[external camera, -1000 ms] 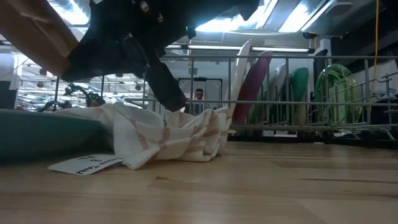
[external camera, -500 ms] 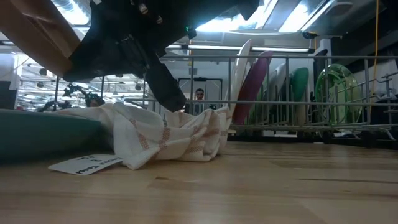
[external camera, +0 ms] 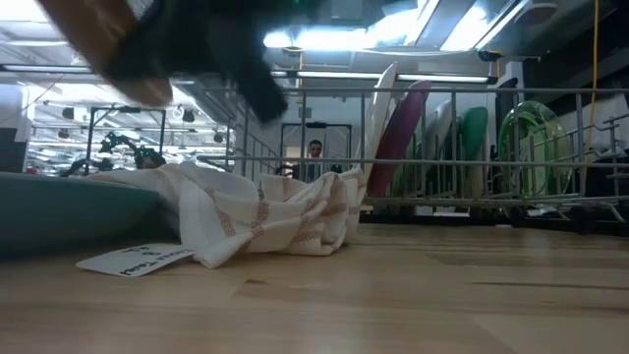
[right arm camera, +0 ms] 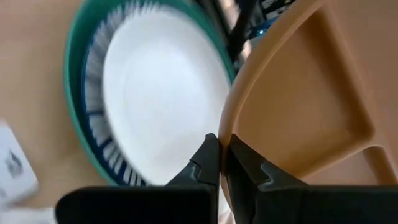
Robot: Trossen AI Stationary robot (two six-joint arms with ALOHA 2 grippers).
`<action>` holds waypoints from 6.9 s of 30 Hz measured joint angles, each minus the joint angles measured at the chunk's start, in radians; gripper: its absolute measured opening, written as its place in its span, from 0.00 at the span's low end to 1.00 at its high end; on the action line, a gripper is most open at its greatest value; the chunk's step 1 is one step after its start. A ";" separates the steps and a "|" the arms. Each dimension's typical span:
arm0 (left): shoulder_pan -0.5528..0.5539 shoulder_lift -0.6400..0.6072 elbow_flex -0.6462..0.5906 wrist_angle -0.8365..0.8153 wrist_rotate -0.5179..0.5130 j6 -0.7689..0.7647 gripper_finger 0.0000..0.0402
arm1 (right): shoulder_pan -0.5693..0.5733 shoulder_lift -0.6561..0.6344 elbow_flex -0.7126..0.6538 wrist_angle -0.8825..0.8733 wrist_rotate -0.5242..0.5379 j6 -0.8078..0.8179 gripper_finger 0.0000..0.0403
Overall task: Sort dishes
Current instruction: Put the brown plate into the dish rack
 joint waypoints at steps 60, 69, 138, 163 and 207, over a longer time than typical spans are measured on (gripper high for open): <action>0.548 -0.082 -0.594 0.913 0.155 0.584 0.31 | 0.438 -1.427 -0.712 -0.720 0.690 1.754 0.04; 0.592 -0.077 -0.596 0.958 0.227 0.624 0.31 | 0.438 -1.549 -0.854 -0.589 0.599 1.649 0.04; 0.600 -0.076 -0.595 0.983 0.257 0.669 0.31 | 0.437 -1.873 -1.228 -0.760 0.623 1.846 0.08; 0.599 -0.076 -0.595 0.980 0.257 0.620 0.31 | 0.437 -1.872 -1.142 -0.716 0.481 1.435 0.03; 0.601 -0.076 -0.595 1.005 0.257 0.664 0.31 | 0.437 -1.925 -1.198 -0.341 0.423 1.119 0.02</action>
